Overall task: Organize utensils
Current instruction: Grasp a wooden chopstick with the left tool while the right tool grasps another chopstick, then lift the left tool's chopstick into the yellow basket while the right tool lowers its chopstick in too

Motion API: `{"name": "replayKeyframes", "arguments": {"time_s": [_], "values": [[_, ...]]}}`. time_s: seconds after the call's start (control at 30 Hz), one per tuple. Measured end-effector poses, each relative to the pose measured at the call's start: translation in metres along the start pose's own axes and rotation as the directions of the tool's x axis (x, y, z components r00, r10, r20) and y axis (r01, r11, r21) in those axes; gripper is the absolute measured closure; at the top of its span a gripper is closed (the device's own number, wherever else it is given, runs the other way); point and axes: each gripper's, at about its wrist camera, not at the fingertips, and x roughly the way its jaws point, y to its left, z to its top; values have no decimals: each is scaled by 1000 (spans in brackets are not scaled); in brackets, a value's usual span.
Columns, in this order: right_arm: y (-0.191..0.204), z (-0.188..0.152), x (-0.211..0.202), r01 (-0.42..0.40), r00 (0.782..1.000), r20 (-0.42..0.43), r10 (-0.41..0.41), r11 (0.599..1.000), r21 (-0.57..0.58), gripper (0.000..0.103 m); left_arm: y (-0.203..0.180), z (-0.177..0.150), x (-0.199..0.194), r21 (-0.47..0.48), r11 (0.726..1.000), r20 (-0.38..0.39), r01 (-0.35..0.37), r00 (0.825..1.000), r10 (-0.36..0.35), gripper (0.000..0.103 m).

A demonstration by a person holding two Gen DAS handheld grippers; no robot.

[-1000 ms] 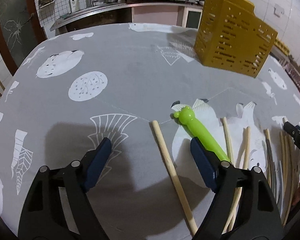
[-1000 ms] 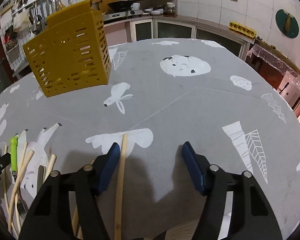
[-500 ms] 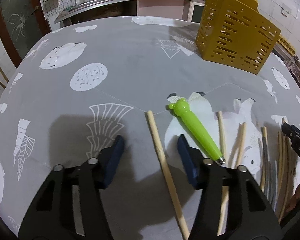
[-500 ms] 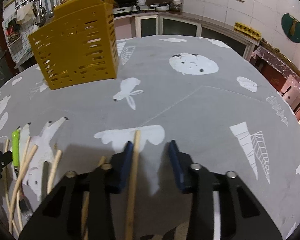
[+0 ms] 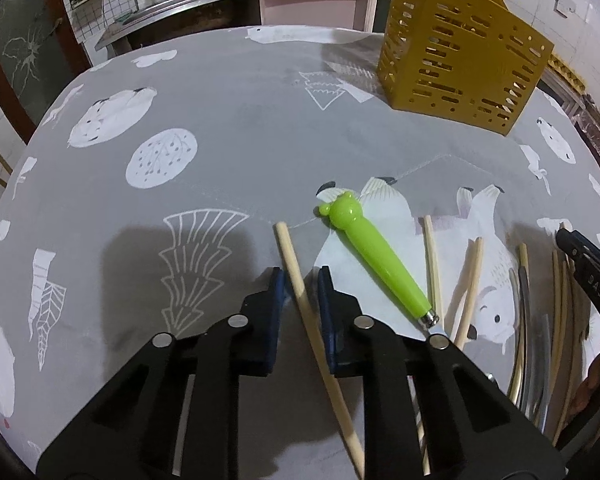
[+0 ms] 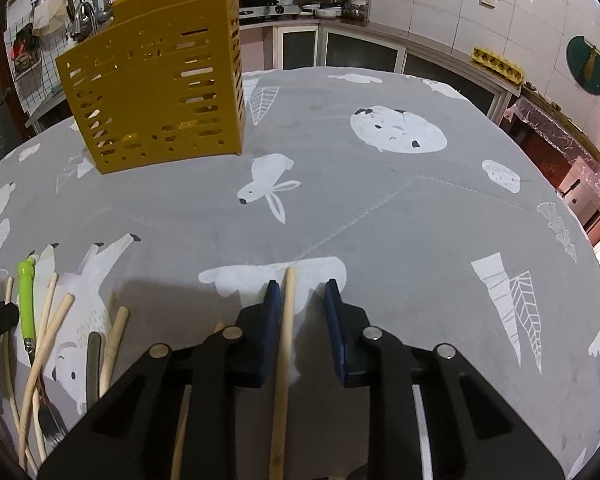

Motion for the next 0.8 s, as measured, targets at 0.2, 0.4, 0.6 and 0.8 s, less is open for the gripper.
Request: {"name": "replayKeyframes", "arguments": {"time_s": [0.2,0.4,0.6,0.8], "values": [[-2,-1,1,-15,1000,16,15,1000,13,82,-1,-2,1,4,1000,35,0,999,0,93],[-4,-2,-1,-45,998,33,44,999,19,95,1,-5,-1,-4,1000,69,15,998,-15,94],[-14,-2,-9,-95,994,56,93,994,51,96,5,-3,-5,-20,999,75,41,996,-39,98],[-15,7,-34,-126,984,131,121,991,35,97,8,2,-24,-27,996,135,79,988,-75,99]]}}
